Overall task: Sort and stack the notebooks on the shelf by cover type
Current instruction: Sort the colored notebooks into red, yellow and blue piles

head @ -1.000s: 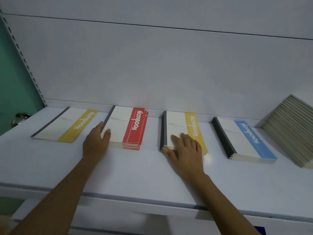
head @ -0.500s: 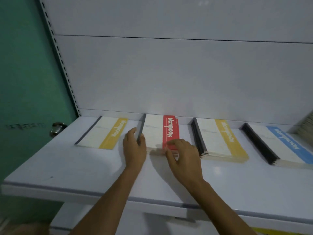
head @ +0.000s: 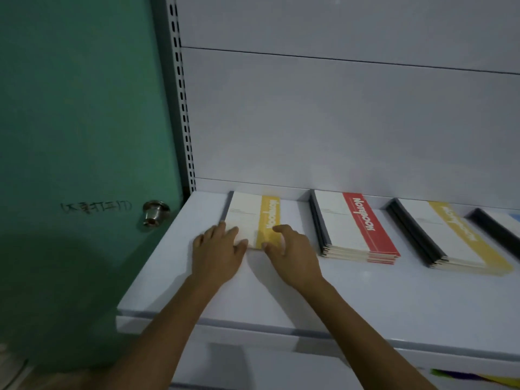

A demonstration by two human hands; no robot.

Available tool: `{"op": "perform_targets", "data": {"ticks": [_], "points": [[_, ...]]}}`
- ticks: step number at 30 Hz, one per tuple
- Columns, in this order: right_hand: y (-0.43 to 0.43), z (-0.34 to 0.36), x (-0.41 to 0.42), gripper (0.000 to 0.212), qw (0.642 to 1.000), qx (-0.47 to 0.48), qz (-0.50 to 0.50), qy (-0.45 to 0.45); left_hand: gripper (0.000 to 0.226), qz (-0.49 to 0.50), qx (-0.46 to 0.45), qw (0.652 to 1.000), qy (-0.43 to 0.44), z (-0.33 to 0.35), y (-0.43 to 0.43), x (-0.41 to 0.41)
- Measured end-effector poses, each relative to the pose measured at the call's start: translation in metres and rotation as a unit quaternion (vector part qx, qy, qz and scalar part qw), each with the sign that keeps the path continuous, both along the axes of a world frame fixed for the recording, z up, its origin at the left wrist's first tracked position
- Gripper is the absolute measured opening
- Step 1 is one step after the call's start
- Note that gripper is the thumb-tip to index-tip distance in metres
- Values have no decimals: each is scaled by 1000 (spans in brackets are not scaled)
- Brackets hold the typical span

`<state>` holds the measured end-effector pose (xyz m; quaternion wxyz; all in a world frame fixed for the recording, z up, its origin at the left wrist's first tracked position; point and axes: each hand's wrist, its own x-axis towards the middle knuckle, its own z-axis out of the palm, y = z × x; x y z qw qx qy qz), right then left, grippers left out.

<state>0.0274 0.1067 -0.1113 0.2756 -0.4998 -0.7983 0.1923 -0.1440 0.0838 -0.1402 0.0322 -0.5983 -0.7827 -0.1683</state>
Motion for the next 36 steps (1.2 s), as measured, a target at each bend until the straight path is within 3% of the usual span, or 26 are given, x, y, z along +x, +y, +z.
{"op": "perform_targets", "data": {"ticks": [4, 9, 11, 13, 14, 15, 17, 19, 21, 25, 29, 32, 36], "points": [[1, -15, -31, 61, 983, -8, -50, -177, 44, -14, 56, 997, -47, -6, 0, -7], [-4, -31, -34, 54, 983, 50, -74, -160, 37, -11, 160, 954, -253, 4, 1, -10], [-3, -28, -32, 51, 988, 49, -76, -122, 51, 29, 168, 914, -369, 13, 6, -16], [-4, -25, -31, 46, 992, 48, -81, -79, 65, 68, 136, 823, -548, 29, 13, -28], [-4, -24, -31, 45, 993, 48, -83, -62, 63, 72, 109, 773, -621, 35, 16, -33], [-6, -23, -31, 44, 994, 48, -83, -49, 53, 56, 68, 756, -649, 40, 16, -34], [-8, -20, -29, 44, 995, 49, -75, -33, 25, 16, 2, 777, -630, 42, 7, -32], [-10, -17, -25, 44, 998, 19, -65, 11, 23, -1, 11, 779, -626, 37, -4, -29], [-15, -14, -20, 46, 988, -44, -64, 134, 22, -14, 57, 763, -644, 34, -16, -30], [-35, -1, -13, 60, 925, -146, -99, 336, 25, -55, 135, 760, -633, 39, -45, -22], [-57, 4, 7, 26, 898, -172, -77, 397, 28, -81, 180, 732, -652, 41, -75, 3], [-74, 2, 29, 27, 883, -198, -71, 419, 34, -98, 180, 689, -696, 43, -86, 29], [-87, 3, 73, 19, 842, -190, -105, 494, 23, -107, 187, 715, -665, 44, -89, 76]]}}
